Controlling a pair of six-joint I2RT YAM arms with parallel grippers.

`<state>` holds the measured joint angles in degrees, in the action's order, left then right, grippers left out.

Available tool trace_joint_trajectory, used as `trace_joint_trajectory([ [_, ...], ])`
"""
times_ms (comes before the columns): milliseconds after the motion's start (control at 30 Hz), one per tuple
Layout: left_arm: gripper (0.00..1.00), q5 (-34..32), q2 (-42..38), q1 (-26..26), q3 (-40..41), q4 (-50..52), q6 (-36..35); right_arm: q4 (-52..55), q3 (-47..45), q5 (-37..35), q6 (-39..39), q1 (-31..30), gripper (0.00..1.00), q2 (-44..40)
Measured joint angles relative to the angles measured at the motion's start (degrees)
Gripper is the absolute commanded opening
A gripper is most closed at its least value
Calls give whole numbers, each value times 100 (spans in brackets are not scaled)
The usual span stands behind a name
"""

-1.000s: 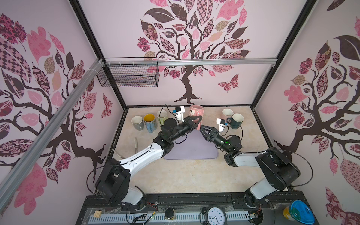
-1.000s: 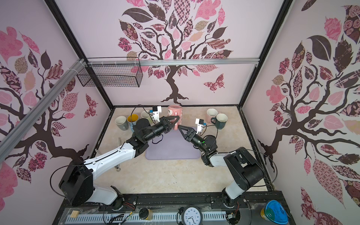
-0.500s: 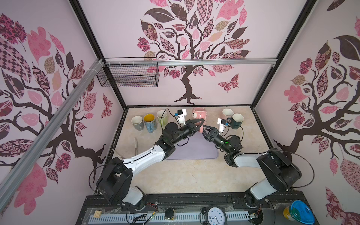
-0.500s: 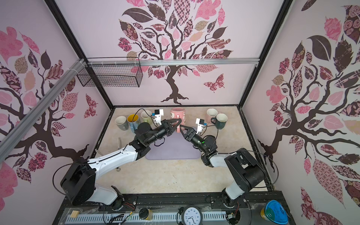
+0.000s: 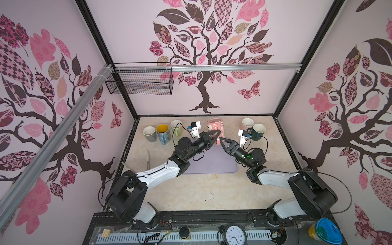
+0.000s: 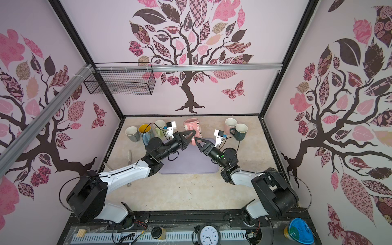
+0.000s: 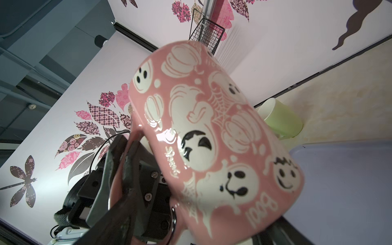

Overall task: Turn the mug right side up
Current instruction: Place the mug at the top-right of the table.

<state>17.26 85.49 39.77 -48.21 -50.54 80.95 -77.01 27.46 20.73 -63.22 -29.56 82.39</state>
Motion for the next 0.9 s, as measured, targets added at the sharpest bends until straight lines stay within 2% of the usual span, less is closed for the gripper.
trace_joint_trajectory([
  [167, 0, -7, 160, -9, 85, -400, 256, 177, -26, -83, 153, 7, 82, -118],
  [433, 0, -96, 179, 74, 94, -428, 254, 258, -42, -157, 221, 11, 82, -212],
  [900, 0, -85, 479, 155, 90, -813, 616, 540, -44, -367, 538, 44, 73, -533],
])
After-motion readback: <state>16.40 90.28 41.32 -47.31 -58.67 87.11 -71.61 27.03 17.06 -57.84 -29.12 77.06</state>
